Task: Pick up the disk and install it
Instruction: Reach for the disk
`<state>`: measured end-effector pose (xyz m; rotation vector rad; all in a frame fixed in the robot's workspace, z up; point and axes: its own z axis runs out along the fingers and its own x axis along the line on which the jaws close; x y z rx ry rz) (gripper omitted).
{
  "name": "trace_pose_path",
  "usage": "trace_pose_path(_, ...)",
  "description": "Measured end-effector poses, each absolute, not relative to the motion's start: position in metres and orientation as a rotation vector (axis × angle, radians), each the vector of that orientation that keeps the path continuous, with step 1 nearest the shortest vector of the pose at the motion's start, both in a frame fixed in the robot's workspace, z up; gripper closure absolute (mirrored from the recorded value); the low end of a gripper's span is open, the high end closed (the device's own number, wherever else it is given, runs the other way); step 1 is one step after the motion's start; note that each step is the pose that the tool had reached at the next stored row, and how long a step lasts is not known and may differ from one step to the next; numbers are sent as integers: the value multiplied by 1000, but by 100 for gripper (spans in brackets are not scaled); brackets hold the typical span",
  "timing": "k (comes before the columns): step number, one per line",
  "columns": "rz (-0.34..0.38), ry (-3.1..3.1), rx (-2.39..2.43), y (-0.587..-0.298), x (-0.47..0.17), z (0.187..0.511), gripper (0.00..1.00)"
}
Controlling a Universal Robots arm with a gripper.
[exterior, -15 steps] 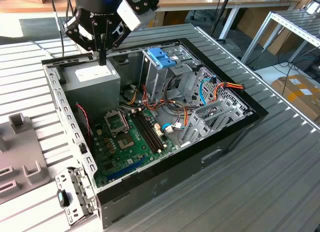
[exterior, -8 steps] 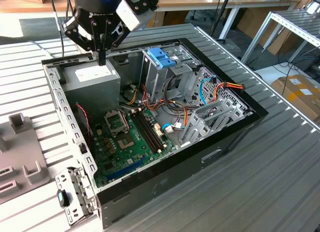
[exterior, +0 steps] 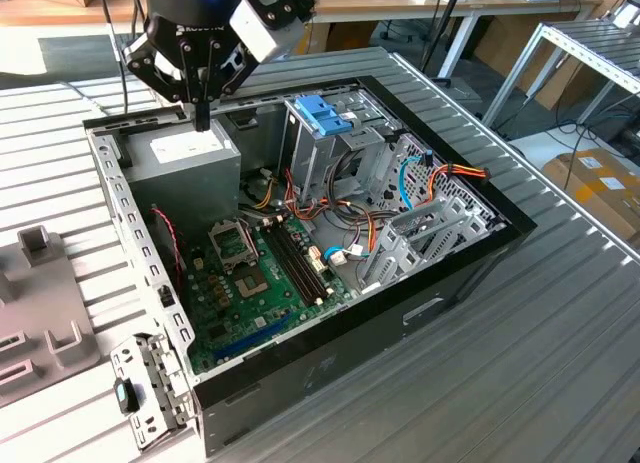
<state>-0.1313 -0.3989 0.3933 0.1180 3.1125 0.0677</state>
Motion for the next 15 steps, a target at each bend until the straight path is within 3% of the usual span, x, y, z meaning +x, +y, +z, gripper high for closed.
trace_pose_path(15, 68, 3112, 118, -399, -138, 393, 89)
